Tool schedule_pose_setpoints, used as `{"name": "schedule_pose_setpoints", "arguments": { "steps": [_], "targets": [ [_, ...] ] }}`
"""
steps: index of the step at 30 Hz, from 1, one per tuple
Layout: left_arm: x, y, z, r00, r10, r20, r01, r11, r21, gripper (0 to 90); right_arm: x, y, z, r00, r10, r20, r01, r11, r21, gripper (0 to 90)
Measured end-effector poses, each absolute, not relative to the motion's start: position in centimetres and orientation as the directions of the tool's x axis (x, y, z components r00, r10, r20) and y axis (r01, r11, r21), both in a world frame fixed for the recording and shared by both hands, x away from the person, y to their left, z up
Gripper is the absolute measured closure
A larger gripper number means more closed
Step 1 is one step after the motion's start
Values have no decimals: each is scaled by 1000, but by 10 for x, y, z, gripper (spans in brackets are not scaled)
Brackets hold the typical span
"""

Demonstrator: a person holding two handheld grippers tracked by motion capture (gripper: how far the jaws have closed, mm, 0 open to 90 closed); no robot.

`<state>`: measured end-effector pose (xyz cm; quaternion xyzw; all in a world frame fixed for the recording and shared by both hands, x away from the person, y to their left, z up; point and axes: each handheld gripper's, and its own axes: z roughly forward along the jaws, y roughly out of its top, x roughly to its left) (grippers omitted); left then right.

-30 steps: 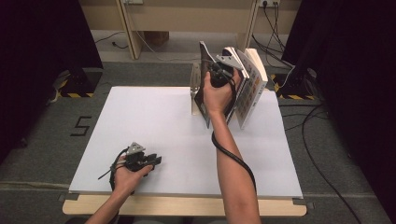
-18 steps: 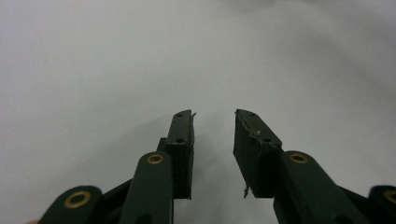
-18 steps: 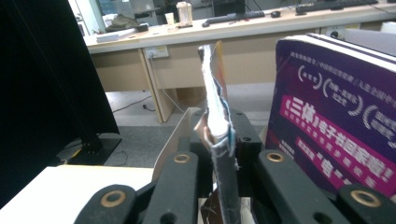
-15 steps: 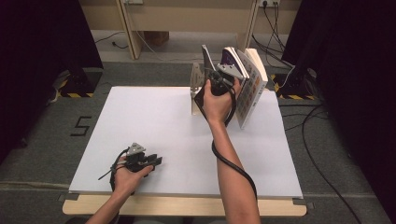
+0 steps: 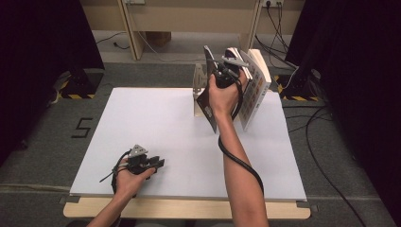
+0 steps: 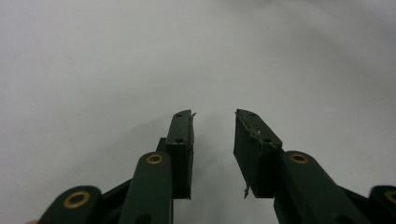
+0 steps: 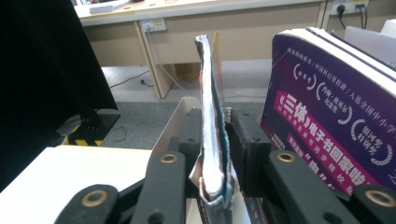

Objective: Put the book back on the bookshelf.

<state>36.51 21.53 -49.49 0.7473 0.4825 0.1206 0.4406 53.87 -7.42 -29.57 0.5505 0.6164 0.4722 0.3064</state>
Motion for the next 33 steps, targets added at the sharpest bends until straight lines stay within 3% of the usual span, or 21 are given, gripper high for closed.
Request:
{"name": "schedule_pose_setpoints", "arguments": {
  "steps": [8, 19, 27, 33],
  "targets": [
    [365, 215, -496, 506, 828, -242, 612, -147, 777, 666, 539, -74, -296, -201, 973, 113, 407, -22, 913, 870],
    [366, 215, -495, 505, 829, -240, 614, -150, 775, 668, 532, -71, -293, -203, 972, 118, 263, -62, 963, 872],
    [366, 215, -496, 511, 825, -239, 610, -152, 778, 668, 532, -67, -310, -198, 973, 122, 260, -67, 963, 864],
    [365, 214, -496, 515, 823, -240, 608, -154, 779, 667, 529, -67, -310, -206, 968, 140, 301, -73, 951, 807]
  ]
}}
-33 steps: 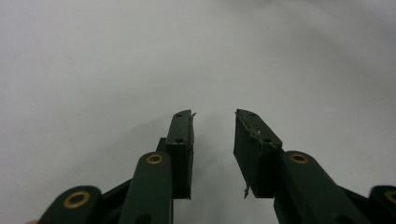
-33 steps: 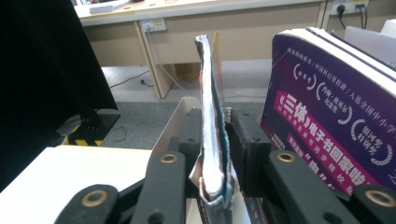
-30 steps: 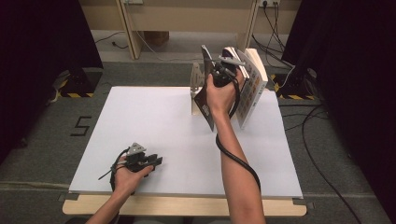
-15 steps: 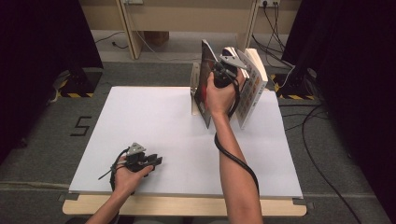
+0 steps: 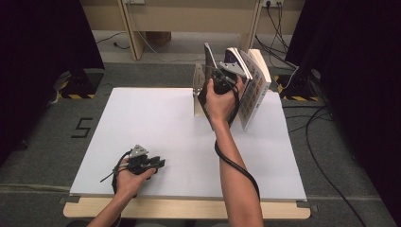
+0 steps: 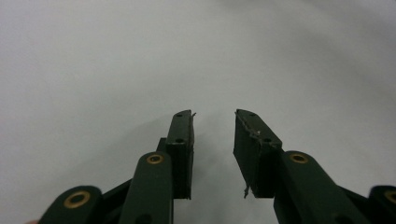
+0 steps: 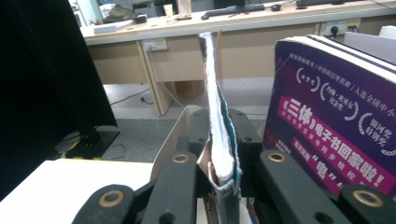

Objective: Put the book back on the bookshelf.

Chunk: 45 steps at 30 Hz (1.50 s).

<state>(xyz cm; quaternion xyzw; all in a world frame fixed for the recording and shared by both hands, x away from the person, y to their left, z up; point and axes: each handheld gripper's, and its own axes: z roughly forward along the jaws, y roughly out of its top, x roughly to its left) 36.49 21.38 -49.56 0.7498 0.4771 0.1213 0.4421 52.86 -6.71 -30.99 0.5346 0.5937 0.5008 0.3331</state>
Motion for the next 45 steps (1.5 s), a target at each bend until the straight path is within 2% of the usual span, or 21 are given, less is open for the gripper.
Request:
{"name": "schedule_pose_setpoints", "arguments": {
  "steps": [11, 45],
  "targets": [
    [365, 214, -496, 515, 823, -240, 608, -153, 779, 664, 522, -67, -307, -224, 965, 138, 314, -63, 947, 651],
    [364, 213, -495, 510, 827, -237, 605, -149, 782, 651, 498, -89, -312, -225, 968, 112, 334, -32, 942, 566]
  ]
}}
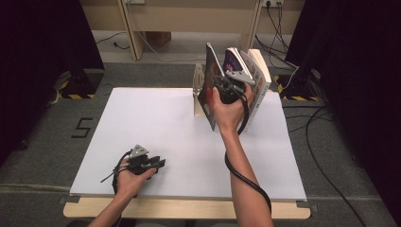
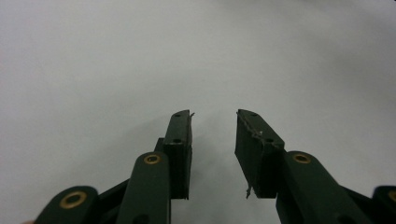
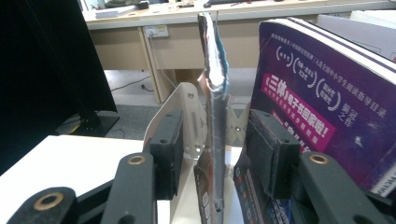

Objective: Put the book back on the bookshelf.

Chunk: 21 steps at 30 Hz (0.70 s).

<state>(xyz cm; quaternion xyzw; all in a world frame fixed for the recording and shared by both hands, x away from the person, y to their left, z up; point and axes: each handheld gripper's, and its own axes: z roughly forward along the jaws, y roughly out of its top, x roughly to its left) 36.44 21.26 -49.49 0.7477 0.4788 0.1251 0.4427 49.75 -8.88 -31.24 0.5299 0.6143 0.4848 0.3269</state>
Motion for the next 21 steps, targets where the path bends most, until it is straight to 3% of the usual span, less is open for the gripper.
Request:
{"name": "schedule_pose_setpoints", "arguments": {
  "steps": [21],
  "targets": [
    [365, 214, -494, 500, 833, -236, 607, -143, 782, 614, 487, -102, -318, -235, 965, 120, 375, -24, 927, 543]
  ]
}}
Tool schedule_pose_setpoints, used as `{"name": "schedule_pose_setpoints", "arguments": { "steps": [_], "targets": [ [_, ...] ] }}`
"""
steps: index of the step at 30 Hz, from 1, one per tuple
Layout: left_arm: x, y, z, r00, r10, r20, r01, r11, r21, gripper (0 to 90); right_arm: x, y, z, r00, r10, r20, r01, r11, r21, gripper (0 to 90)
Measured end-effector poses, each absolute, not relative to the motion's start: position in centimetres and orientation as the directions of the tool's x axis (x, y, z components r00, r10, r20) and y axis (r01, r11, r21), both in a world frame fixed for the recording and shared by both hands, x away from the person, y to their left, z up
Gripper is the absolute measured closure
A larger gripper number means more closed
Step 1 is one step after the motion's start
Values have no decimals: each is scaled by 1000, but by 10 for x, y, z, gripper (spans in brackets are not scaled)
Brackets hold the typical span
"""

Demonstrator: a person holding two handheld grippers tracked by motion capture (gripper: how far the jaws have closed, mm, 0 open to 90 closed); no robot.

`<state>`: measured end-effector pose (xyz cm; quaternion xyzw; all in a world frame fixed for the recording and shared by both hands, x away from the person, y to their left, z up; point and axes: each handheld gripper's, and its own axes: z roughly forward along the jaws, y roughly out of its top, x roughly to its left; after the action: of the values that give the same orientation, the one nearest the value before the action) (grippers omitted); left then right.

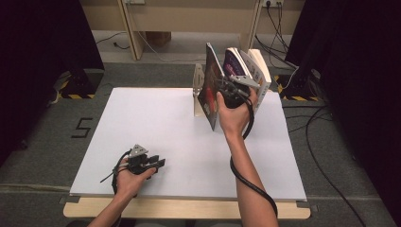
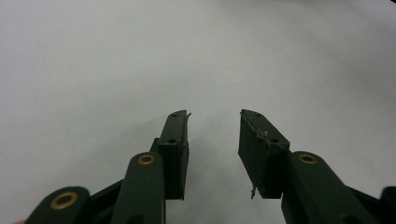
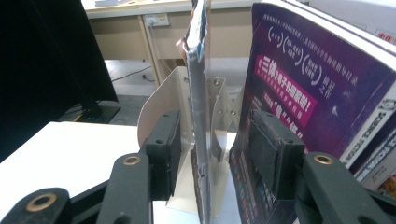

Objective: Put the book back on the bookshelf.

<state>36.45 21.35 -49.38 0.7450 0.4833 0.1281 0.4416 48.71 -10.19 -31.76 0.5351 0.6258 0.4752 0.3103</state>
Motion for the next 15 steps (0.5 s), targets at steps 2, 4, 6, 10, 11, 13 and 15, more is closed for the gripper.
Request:
{"name": "schedule_pose_setpoints", "arguments": {
  "steps": [2, 4, 6, 10, 11, 13, 15],
  "targets": [
    [365, 213, -494, 500, 833, -237, 605, -140, 784, 611, 486, -103, -318, -233, 965, 117, 377, -22, 926, 542],
    [365, 213, -494, 500, 833, -236, 607, -142, 782, 609, 485, -105, -319, -233, 966, 114, 380, -18, 925, 540],
    [364, 213, -494, 501, 832, -237, 608, -144, 781, 607, 483, -107, -320, -232, 966, 118, 385, -20, 923, 540],
    [364, 213, -493, 499, 834, -236, 608, -144, 780, 604, 481, -109, -321, -233, 965, 124, 396, -22, 918, 538],
    [364, 213, -493, 499, 834, -236, 608, -144, 780, 604, 480, -110, -322, -232, 965, 121, 397, -20, 918, 538],
    [364, 213, -493, 497, 836, -234, 608, -142, 781, 602, 479, -112, -322, -235, 964, 126, 398, -23, 917, 536],
    [364, 213, -493, 499, 834, -237, 608, -142, 781, 600, 478, -114, -322, -234, 964, 129, 401, -25, 916, 536]
  ]
}}
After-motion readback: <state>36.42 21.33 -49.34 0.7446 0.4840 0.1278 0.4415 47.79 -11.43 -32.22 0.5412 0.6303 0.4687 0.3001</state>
